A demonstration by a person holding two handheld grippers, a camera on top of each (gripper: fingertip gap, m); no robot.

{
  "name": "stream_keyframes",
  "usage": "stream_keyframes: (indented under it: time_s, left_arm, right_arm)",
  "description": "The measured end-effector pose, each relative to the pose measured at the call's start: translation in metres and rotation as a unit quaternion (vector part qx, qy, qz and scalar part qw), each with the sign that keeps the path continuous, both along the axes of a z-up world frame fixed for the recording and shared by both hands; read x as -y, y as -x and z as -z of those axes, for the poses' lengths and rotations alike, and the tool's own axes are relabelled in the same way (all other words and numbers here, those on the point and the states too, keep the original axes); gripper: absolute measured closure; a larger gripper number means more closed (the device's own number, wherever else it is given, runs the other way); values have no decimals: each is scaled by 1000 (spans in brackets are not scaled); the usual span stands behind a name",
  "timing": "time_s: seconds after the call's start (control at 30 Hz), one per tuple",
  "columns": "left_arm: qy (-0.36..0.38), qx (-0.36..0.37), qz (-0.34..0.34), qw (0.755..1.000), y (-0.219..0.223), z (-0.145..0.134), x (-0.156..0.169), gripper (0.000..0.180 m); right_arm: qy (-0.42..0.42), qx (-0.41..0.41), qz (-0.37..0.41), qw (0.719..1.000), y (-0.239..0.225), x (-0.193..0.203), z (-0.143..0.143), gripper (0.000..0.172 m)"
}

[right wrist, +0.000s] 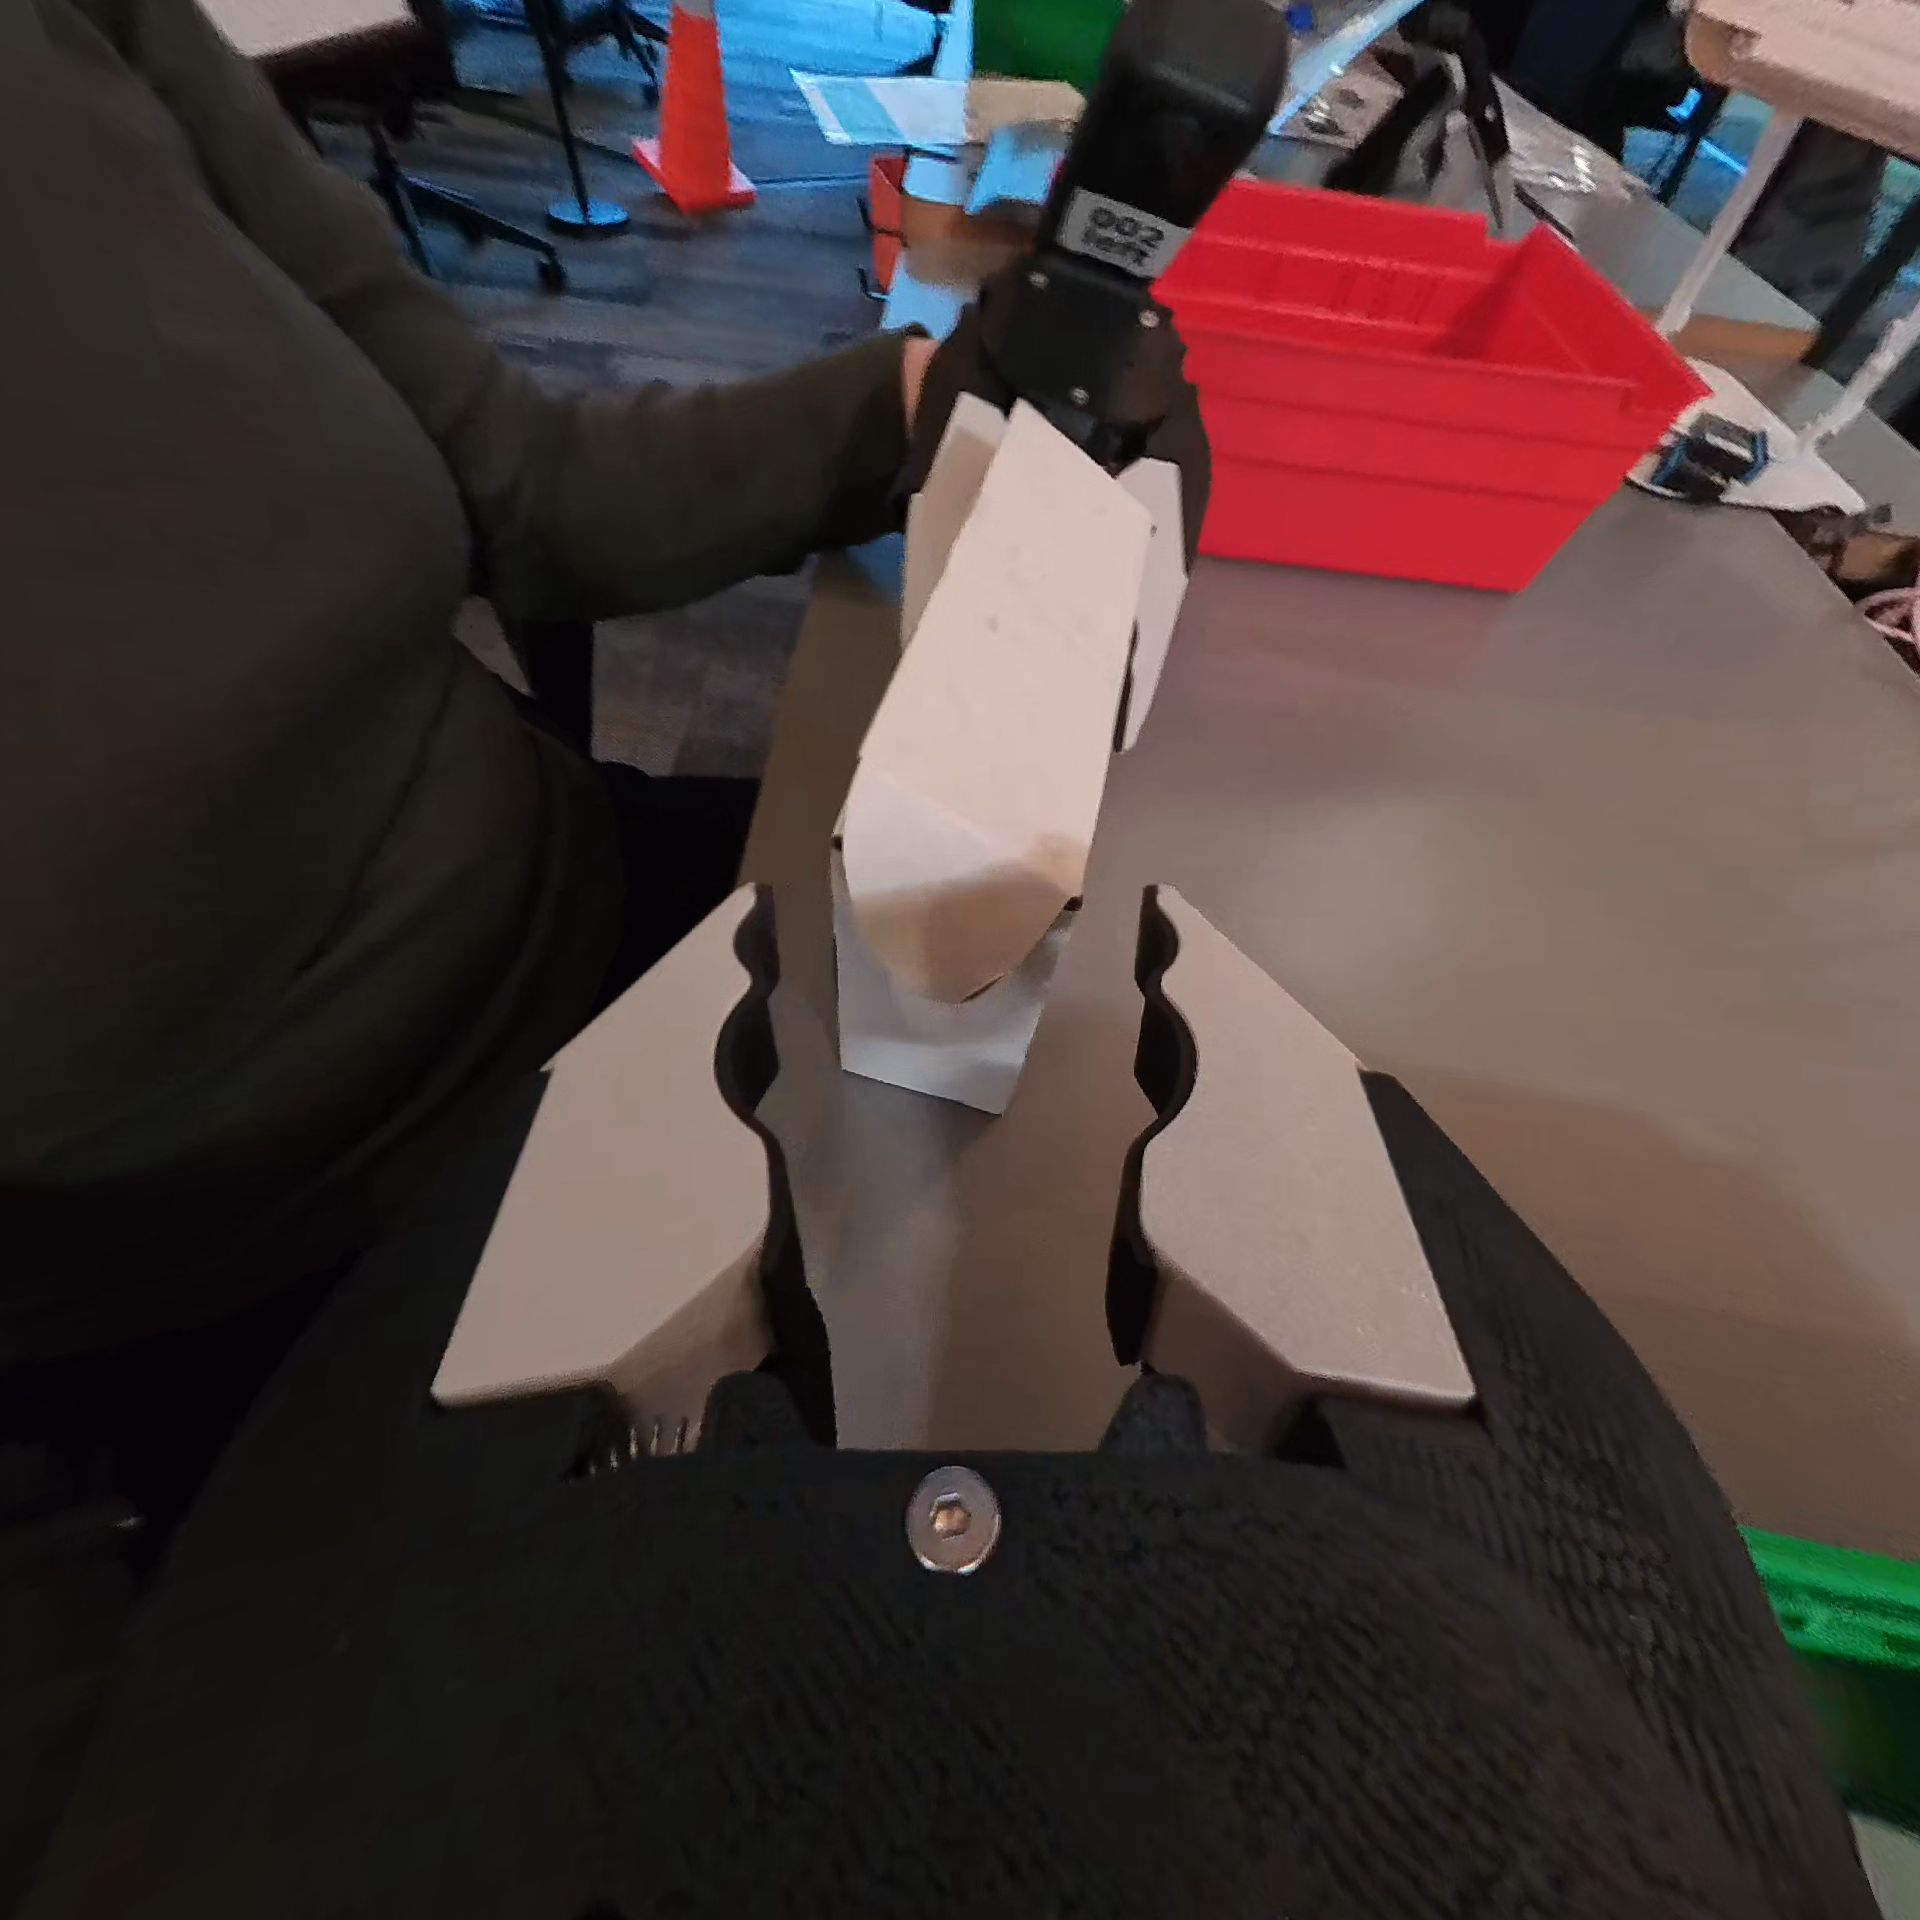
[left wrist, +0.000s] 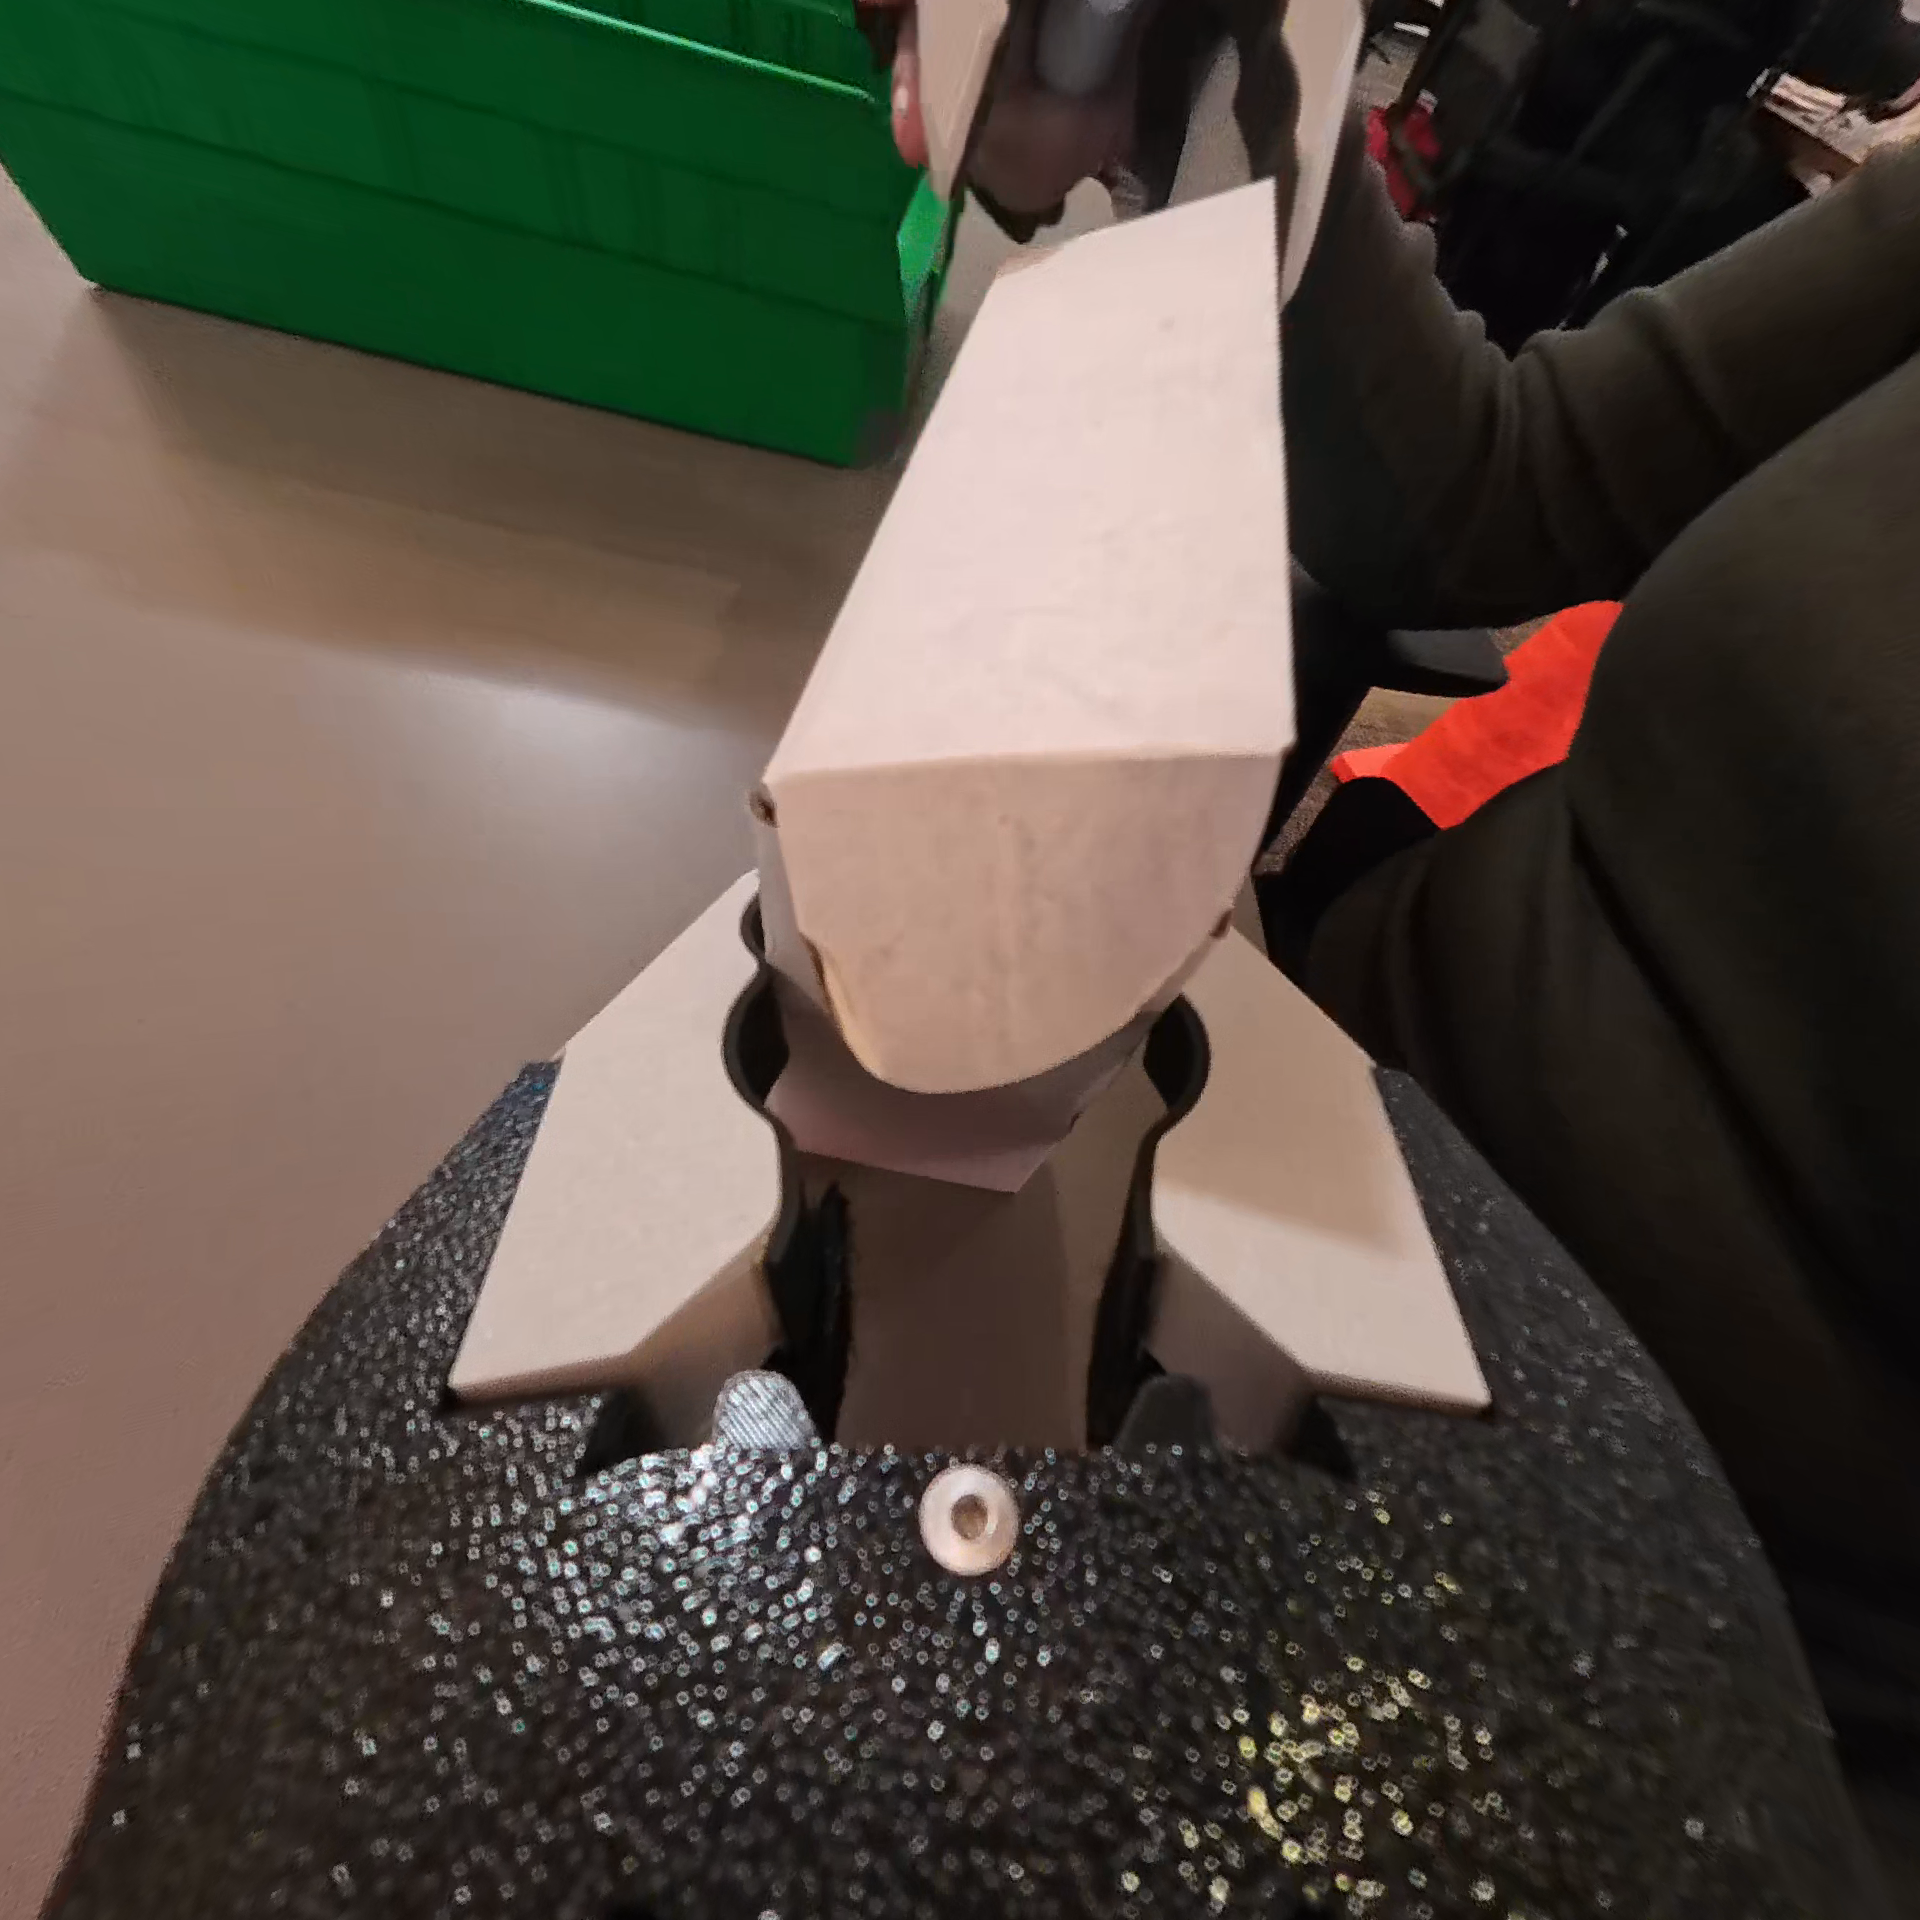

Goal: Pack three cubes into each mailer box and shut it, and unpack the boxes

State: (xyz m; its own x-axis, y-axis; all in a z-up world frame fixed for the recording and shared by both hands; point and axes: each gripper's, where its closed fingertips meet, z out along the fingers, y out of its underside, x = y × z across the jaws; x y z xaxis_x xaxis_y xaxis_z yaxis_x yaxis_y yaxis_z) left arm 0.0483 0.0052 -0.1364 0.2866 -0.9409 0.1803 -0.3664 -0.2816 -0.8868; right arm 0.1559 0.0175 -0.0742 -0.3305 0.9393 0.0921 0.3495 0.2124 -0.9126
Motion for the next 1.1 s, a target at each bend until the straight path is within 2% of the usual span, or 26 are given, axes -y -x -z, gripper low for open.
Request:
stream_keyframes:
  time_s: [0.2, 0.3, 0.4, 0.5, 0.7, 0.83, 1.1]
  left_arm:
    - [7, -15, 35, 999, 3, 1, 6, 112]
    - [9, -24, 44, 999, 3, 2, 7, 112]
    - [10, -25, 43, 999, 4, 2, 7, 112]
    - [12, -25, 28, 999, 4, 2, 5, 112]
    - [21, -36, -28, 999, 7, 3, 2, 112]
    - [28, -53, -60, 996, 8, 4, 0, 112]
    - [42, -92, -131, 986, 7, 8, -9, 112]
  right_arm:
    - [-18, -19, -39, 999, 6, 19, -4, 108]
    - [-42, 3, -39, 998, 10, 20, 4, 114]
    - [-60, 16, -31, 998, 12, 16, 9, 124]
    - [-60, 11, -25, 998, 13, 11, 6, 126]
    - [0, -21, 17, 1000, 18, -3, -11, 141]
    - [53, -28, 52, 997, 23, -16, -15, 142]
    - [156, -11, 177, 972, 32, -49, -19, 147]
